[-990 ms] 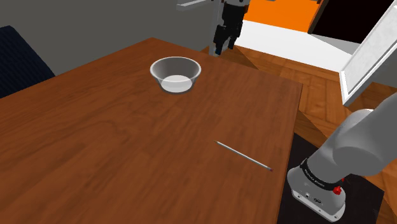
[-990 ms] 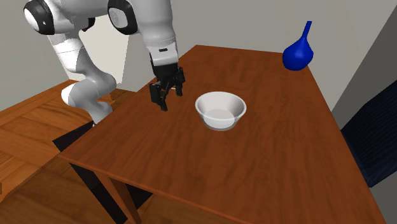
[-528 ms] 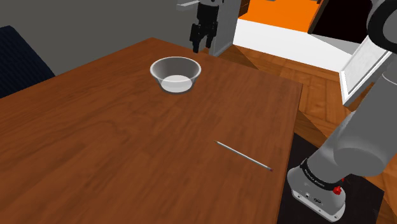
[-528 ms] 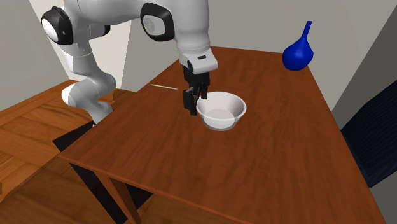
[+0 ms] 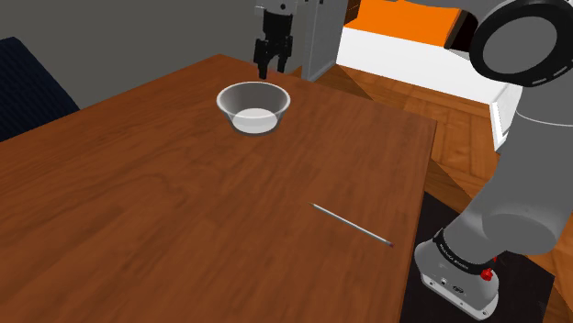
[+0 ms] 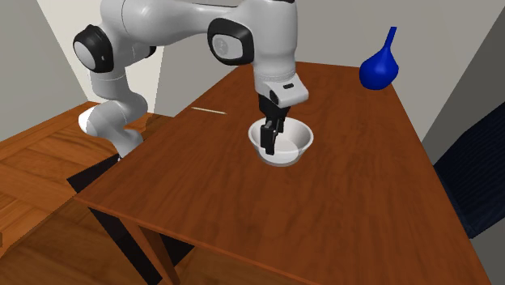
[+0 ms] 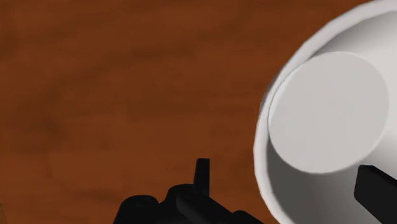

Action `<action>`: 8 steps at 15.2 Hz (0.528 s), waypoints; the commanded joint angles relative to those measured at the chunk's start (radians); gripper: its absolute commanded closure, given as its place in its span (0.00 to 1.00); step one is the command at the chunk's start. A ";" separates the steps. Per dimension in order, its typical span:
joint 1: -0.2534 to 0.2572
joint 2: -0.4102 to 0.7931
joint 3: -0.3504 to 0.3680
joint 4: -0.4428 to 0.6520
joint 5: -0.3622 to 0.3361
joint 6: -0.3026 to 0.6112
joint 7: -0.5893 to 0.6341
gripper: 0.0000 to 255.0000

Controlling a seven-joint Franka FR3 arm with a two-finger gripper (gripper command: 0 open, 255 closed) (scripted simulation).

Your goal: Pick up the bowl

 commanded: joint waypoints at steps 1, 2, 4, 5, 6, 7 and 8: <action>0.000 -0.001 0.000 -0.030 0.001 0.029 -0.004 0.00; 0.000 -0.004 0.000 -0.046 0.001 0.043 -0.005 0.00; -0.001 -0.006 0.000 -0.072 0.002 0.066 -0.007 0.00; -0.001 -0.006 0.000 -0.072 0.002 0.066 -0.007 0.00; -0.001 -0.007 0.000 -0.073 0.002 0.066 -0.008 1.00; -0.001 -0.008 0.000 -0.075 0.002 0.067 -0.008 1.00; -0.001 -0.008 0.000 -0.074 0.002 0.066 -0.008 1.00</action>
